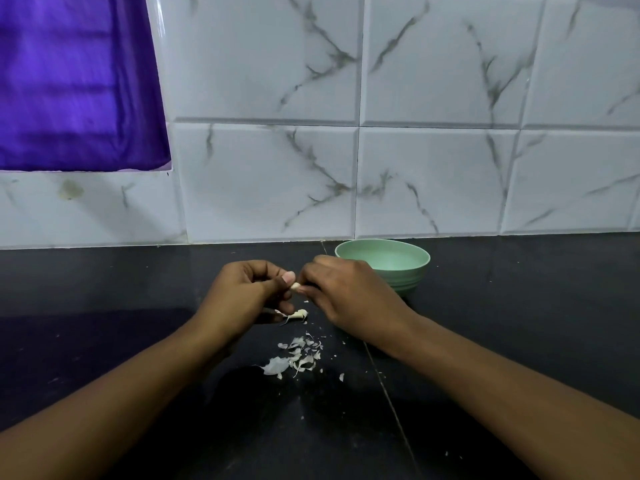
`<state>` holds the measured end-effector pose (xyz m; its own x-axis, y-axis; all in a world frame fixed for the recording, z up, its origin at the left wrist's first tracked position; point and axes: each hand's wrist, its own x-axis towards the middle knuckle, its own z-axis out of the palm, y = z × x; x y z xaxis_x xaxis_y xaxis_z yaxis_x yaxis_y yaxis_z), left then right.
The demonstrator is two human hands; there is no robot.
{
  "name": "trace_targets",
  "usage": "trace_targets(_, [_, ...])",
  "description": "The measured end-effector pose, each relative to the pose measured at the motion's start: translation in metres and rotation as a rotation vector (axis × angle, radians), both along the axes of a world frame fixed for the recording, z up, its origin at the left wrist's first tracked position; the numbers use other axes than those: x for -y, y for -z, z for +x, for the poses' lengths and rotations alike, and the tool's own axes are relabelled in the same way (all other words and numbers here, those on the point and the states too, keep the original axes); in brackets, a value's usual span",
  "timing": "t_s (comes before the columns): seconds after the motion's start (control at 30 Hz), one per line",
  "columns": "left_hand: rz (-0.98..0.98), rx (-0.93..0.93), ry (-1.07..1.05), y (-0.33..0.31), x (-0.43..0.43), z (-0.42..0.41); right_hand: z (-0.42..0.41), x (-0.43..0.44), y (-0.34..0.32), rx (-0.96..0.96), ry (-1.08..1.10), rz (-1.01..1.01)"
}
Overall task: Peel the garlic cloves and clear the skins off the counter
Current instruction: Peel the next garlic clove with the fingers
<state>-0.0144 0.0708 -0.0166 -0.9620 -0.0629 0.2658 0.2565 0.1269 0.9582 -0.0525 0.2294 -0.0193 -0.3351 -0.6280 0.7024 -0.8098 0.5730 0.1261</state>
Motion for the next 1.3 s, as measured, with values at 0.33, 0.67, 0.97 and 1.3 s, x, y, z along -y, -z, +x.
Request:
trace_targets(0.33, [0.009,0.027,0.001,0.001,0.002,0.001,-0.006,-0.004,-0.002,0.816,-0.216,-0.386])
trace_targets(0.67, [-0.433,-0.325,-0.11,-0.008,0.014,0.006,-0.007,-0.007,-0.005,0.879,-0.207,-0.397])
trace_targets(0.97, [-0.506,-0.366,-0.15,-0.004,0.013,0.004,-0.003,-0.006,-0.005,0.944,-0.224,-0.38])
trace_targets(1.3, [-0.561,-0.395,-0.276,-0.004,0.011,0.005,-0.004,-0.003,-0.002,0.753,-0.21,-0.478])
